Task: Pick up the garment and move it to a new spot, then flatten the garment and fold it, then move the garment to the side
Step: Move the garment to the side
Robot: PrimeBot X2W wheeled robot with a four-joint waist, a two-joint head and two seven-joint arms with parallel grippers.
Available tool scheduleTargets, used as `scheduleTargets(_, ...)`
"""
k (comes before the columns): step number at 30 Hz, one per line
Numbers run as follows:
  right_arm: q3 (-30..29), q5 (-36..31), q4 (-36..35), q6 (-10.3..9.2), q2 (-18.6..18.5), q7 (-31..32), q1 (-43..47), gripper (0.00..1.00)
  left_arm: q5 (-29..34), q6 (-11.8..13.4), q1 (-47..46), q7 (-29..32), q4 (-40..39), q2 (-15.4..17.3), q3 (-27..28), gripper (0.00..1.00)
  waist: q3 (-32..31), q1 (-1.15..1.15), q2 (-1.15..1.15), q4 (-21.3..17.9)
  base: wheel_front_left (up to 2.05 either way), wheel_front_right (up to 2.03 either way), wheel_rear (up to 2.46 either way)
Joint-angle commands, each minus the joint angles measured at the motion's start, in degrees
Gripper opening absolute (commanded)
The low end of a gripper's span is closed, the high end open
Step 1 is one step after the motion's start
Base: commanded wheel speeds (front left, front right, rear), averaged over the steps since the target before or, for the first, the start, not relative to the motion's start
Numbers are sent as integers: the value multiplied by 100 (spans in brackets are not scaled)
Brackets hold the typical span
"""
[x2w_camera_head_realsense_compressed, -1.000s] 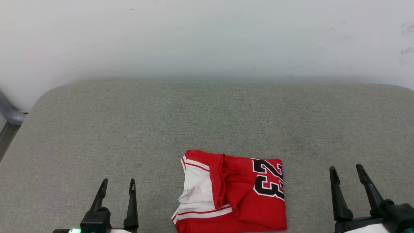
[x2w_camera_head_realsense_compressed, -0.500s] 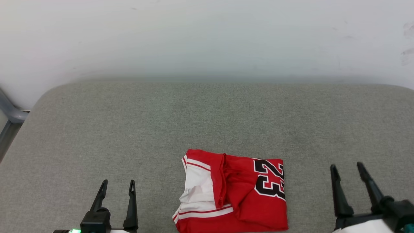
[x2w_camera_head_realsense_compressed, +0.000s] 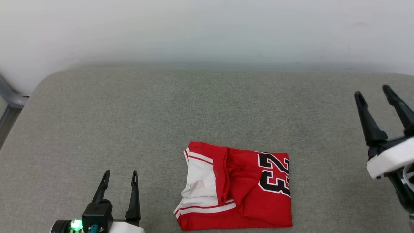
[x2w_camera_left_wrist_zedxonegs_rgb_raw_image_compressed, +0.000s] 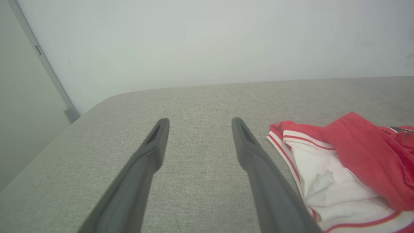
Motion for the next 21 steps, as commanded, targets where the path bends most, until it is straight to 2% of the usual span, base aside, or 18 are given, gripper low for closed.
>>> scheduleTargets(1,200,313,2,-5,-200,416,-184,100,-14,-34,-91,-28,-10,12,3,100,67,0,0,28,0,0,0)
scheduleTargets(6,954,1411,105,-5,-800,2049,-521,100,-31,-35,-166,-28,-6,2,-3,100,198,0,0,84,0,0,0)
scheduleTargets(12,1395,2668,285,-5,-1038,3824,-444,100,-38,-44,-283,-28,-1,-35,-63,100,382,0,0,188,0,0,0)
scheduleTargets(15,1403,3065,404,-5,-1011,4318,-360,100,-45,-39,-382,-28,-2,-50,-110,100,505,0,0,263,0,0,0)
scheduleTargets(21,1410,3383,726,-5,-864,4680,-297,100,-40,-53,-589,-28,7,-81,-190,100,792,0,0,468,0,0,0)
